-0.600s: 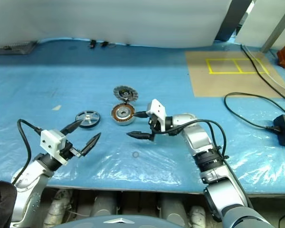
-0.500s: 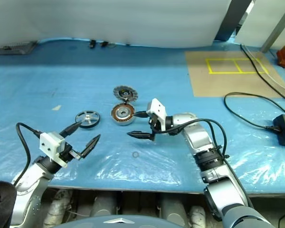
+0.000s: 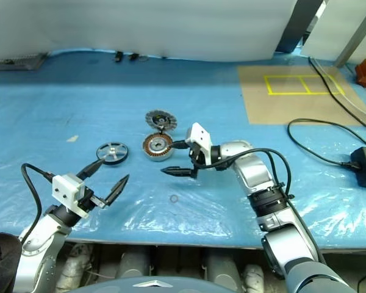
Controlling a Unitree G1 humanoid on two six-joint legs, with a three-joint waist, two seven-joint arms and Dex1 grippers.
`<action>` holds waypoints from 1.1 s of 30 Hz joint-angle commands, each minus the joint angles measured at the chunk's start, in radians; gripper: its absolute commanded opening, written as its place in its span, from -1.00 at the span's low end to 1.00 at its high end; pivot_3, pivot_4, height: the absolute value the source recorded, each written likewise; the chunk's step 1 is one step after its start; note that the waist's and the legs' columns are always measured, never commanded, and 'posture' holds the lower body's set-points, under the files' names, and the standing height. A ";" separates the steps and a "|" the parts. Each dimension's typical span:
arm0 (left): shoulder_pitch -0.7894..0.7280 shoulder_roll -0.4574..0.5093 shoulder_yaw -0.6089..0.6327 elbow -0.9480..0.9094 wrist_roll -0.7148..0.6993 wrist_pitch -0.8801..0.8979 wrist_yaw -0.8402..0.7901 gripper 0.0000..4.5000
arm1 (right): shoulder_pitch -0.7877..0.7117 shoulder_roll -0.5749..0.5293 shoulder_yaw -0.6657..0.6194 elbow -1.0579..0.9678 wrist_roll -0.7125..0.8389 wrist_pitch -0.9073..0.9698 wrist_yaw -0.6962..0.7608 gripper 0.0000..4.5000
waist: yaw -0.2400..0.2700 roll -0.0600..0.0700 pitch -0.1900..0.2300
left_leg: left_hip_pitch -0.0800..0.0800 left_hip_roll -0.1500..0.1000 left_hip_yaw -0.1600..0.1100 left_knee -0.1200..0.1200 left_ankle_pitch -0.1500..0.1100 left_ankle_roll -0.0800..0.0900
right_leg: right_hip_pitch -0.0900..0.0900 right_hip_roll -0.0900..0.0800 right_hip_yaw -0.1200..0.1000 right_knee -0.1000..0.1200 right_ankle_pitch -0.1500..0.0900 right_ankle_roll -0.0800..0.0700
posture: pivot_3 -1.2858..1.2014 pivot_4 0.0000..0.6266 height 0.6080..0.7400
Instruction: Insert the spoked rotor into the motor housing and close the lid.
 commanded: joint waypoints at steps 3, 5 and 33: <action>-0.012 0.014 0.023 -0.024 -0.011 -0.010 0.003 1.00 | -0.030 0.023 0.011 -0.046 0.006 -0.004 -0.022 1.00 | -0.001 0.000 0.000 | 0.000 0.000 0.000 0.000 0.000 0.000 | 0.000 0.000 0.000 0.000 0.000 0.000 | 0.03 -0.52 1.00; -0.001 0.012 0.032 -0.014 -0.011 -0.024 0.001 1.00 | -0.047 0.028 0.034 -0.052 -0.012 0.008 -0.028 1.00 | -0.004 0.000 0.000 | 0.000 0.000 0.000 0.000 0.000 0.000 | 0.000 0.000 0.000 0.000 0.000 0.000 | 0.03 -0.52 1.00; 0.092 -0.099 -0.030 0.023 0.042 -0.122 0.066 1.00 | -0.464 0.168 0.327 0.446 -0.374 0.014 -0.065 1.00 | -0.003 0.000 0.000 | 0.000 0.001 0.000 0.000 0.000 0.000 | -0.001 0.000 0.000 0.001 0.000 -0.001 | 0.03 -0.52 1.00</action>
